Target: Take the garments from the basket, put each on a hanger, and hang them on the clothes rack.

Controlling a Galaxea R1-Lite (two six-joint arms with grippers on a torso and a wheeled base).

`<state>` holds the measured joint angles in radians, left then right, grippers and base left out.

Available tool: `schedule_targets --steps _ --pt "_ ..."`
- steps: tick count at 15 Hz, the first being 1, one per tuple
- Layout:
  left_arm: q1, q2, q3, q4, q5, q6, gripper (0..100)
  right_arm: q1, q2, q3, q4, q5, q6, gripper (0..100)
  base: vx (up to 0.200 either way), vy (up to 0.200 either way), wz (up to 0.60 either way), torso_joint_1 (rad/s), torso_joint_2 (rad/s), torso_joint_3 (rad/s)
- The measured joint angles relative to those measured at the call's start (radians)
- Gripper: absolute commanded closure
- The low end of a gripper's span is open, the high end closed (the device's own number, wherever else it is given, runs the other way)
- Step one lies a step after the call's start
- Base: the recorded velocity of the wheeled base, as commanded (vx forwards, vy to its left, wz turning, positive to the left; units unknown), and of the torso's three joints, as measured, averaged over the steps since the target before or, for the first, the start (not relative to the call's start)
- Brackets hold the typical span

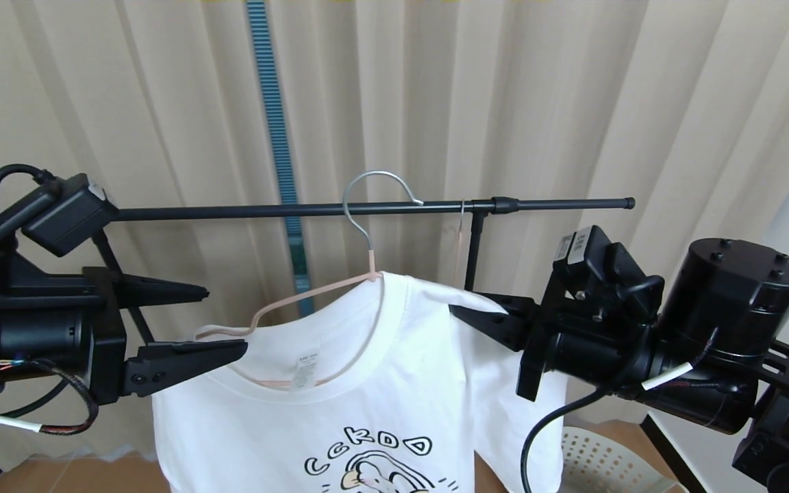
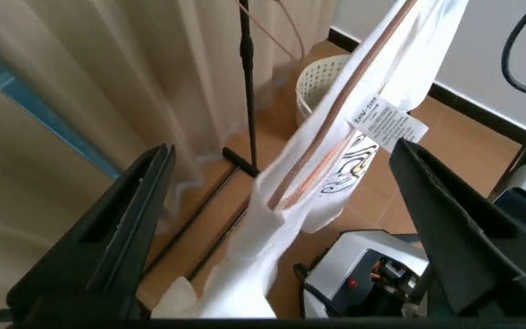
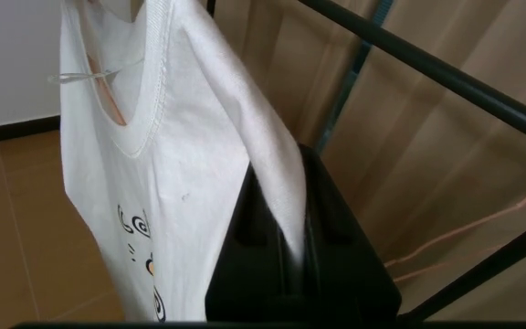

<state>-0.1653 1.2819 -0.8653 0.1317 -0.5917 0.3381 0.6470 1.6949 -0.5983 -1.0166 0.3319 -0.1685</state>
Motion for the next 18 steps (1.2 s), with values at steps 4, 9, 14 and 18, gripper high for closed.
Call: schedule_targets --steps 4,9,14,18 --pt "0.010 -0.078 0.007 0.001 0.161 -0.166 0 -0.012 0.004 -0.024 0.004 -0.030 0.000 100 0.000 0.000 0.00 0.000 0.00 0.000" --pt "-0.104 -0.116 -0.019 0.018 0.474 -0.311 0 -0.014 0.024 -0.069 0.009 -0.156 0.000 100 0.000 0.000 0.00 0.000 0.00 0.000" --pt "-0.279 -0.037 -0.016 0.025 0.683 -0.517 0 -0.006 0.067 -0.106 -0.001 -0.239 0.000 100 0.000 0.000 0.00 0.000 0.00 0.000" --pt "-0.352 0.100 -0.055 0.021 0.839 -0.695 0 -0.003 0.077 -0.112 -0.003 -0.240 0.001 100 0.000 0.000 0.00 0.000 0.00 0.000"
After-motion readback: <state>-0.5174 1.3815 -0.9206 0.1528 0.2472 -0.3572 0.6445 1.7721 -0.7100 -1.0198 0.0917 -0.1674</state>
